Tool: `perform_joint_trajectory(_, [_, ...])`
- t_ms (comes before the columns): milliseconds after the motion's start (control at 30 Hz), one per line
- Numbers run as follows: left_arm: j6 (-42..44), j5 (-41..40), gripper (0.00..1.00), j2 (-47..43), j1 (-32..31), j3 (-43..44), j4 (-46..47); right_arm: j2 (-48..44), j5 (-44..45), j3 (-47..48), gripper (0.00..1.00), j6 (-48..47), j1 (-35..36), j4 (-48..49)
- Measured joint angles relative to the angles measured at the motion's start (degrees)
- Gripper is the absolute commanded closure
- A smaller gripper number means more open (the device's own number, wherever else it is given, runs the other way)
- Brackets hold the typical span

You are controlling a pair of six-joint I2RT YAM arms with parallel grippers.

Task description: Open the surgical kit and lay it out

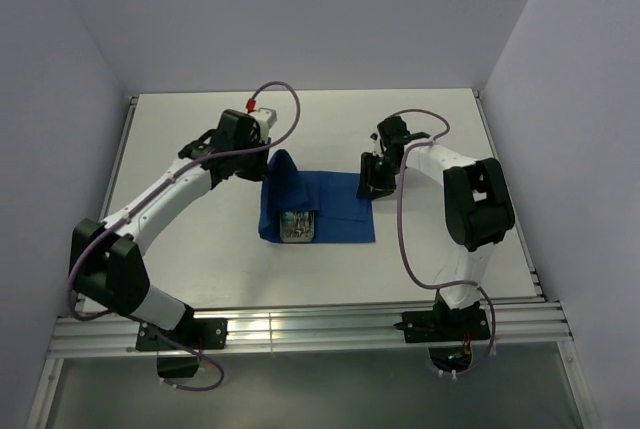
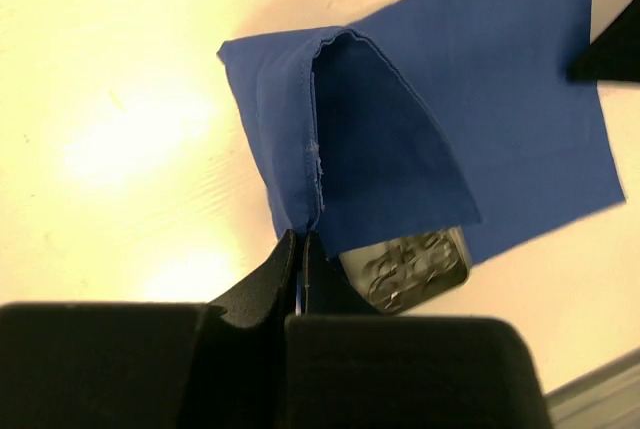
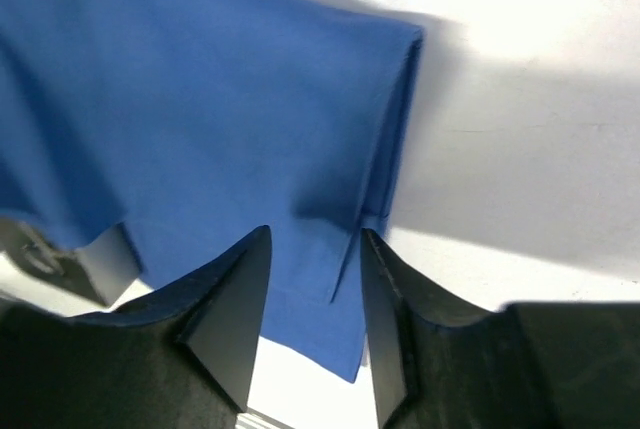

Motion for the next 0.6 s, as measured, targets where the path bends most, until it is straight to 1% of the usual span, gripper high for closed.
perform_joint_trajectory(67, [2.45,3.91,1.0,-2.93,3.13,-3.5,1.16,-1.11,-0.81,0.0,0.47,-1.01,-0.17,0.2])
perform_joint_trajectory(167, [5.75,8.13,1.0,-5.22,6.97,-8.96,3.37,-2.82,-2.34,0.0,0.39,-2.58,-0.33,0.22])
perform_joint_trajectory(200, [6.8,9.29,1.0,-5.77,8.04,-10.95,4.28,-3.3,-3.06,0.02,0.34,-3.13,-0.39,0.22])
perform_joint_trajectory(300, [10.27,12.7,1.0,-6.8,11.26,-16.85,6.95,-4.09,-5.07,0.07,0.25,-4.83,-0.57,0.17])
perform_joint_trajectory(367, [12.48,14.82,0.93,-7.23,13.35,-20.17,8.96,-4.2,-6.36,0.09,0.21,-5.86,-0.66,0.11])
perform_joint_trajectory(467, [15.91,18.12,0.87,-8.28,17.66,-25.38,12.52,-4.5,-8.0,0.09,0.2,-7.15,-0.76,0.0])
perform_joint_trajectory(533, [17.18,20.09,0.85,-8.24,20.76,-26.29,13.49,-5.03,-8.61,0.09,0.21,-7.78,-0.81,-0.09])
perform_joint_trajectory(600, [18.34,22.58,0.87,-8.2,24.9,-26.29,14.71,-5.79,-8.96,0.09,0.25,-8.37,-0.81,-0.13])
